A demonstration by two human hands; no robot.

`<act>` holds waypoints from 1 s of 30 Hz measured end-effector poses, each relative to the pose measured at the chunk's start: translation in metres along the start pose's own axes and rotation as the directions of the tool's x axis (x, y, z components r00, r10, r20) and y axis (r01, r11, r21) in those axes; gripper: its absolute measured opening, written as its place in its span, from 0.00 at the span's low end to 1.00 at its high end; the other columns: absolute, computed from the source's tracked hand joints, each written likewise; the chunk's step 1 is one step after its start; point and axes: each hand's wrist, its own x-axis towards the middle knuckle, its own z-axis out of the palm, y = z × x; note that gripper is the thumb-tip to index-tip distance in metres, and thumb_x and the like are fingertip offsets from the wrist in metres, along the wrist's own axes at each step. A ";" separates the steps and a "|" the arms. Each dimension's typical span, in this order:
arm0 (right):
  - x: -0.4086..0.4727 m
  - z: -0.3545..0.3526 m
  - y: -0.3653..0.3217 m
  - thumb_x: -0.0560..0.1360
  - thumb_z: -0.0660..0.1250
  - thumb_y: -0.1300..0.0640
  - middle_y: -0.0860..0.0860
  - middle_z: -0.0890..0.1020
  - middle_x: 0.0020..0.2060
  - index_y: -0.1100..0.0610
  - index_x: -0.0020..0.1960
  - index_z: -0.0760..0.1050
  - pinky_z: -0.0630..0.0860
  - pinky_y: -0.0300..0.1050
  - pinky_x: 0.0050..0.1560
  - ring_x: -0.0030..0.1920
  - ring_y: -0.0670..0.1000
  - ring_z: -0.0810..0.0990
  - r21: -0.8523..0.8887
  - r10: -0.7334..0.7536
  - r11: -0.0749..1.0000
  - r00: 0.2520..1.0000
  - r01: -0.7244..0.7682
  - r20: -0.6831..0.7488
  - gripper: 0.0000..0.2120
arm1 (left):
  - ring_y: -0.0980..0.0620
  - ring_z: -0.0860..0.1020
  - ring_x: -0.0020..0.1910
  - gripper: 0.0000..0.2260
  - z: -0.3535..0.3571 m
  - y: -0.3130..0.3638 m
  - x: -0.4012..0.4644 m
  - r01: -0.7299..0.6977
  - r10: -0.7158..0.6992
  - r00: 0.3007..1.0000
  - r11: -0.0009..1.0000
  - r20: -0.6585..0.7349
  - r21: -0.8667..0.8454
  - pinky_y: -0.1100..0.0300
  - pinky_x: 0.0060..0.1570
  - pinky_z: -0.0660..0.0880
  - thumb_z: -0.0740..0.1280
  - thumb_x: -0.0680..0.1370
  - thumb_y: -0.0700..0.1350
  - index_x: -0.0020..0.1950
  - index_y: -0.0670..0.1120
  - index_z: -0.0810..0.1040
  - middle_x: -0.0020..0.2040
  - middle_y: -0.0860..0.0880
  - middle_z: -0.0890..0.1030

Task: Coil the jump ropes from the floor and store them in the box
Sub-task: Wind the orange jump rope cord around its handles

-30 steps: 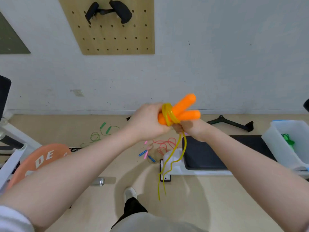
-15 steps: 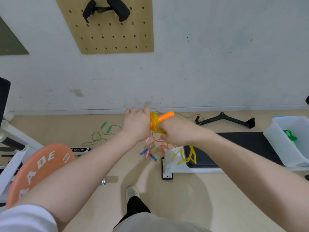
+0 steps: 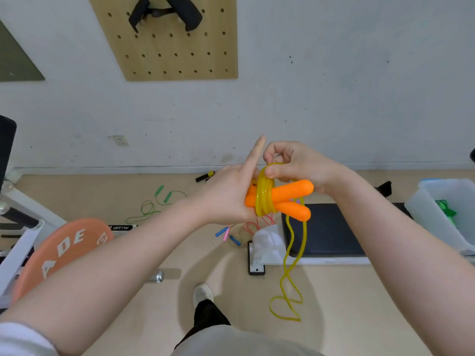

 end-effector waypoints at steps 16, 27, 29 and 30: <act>0.009 0.076 0.052 0.78 0.56 0.56 0.61 0.76 0.41 0.63 0.41 0.68 0.67 0.49 0.40 0.42 0.57 0.73 -0.563 0.264 0.789 0.963 -0.247 -0.052 0.11 | 0.45 0.75 0.58 0.40 0.018 -0.035 -0.004 0.480 -0.502 0.861 0.855 -0.079 -0.198 0.59 0.45 0.66 0.69 0.72 0.48 0.77 0.48 0.49 0.58 0.45 0.78; 0.009 0.068 0.029 0.75 0.42 0.31 0.54 0.63 0.27 0.60 0.42 0.67 0.57 0.41 0.27 0.24 0.49 0.59 -0.225 0.373 0.884 0.908 -0.410 -0.191 0.33 | 0.38 0.75 0.55 0.25 0.034 -0.036 0.014 0.479 -0.440 0.864 0.868 -0.244 0.131 0.52 0.48 0.71 0.65 0.73 0.47 0.67 0.42 0.61 0.54 0.40 0.79; 0.009 0.064 0.024 0.76 0.41 0.34 0.54 0.61 0.26 0.60 0.40 0.66 0.56 0.40 0.25 0.24 0.49 0.57 -0.231 0.382 0.880 0.908 -0.415 -0.174 0.32 | 0.38 0.75 0.54 0.24 0.036 -0.032 0.017 0.484 -0.446 0.864 0.863 -0.236 0.142 0.52 0.44 0.67 0.68 0.72 0.47 0.63 0.42 0.63 0.52 0.40 0.79; 0.009 0.062 0.022 0.77 0.42 0.35 0.53 0.61 0.26 0.60 0.38 0.65 0.55 0.38 0.22 0.24 0.49 0.57 -0.210 0.386 0.885 0.907 -0.415 -0.167 0.31 | 0.38 0.75 0.52 0.24 0.036 -0.030 0.017 0.485 -0.450 0.862 0.865 -0.234 0.126 0.52 0.43 0.68 0.69 0.71 0.48 0.61 0.41 0.63 0.50 0.41 0.79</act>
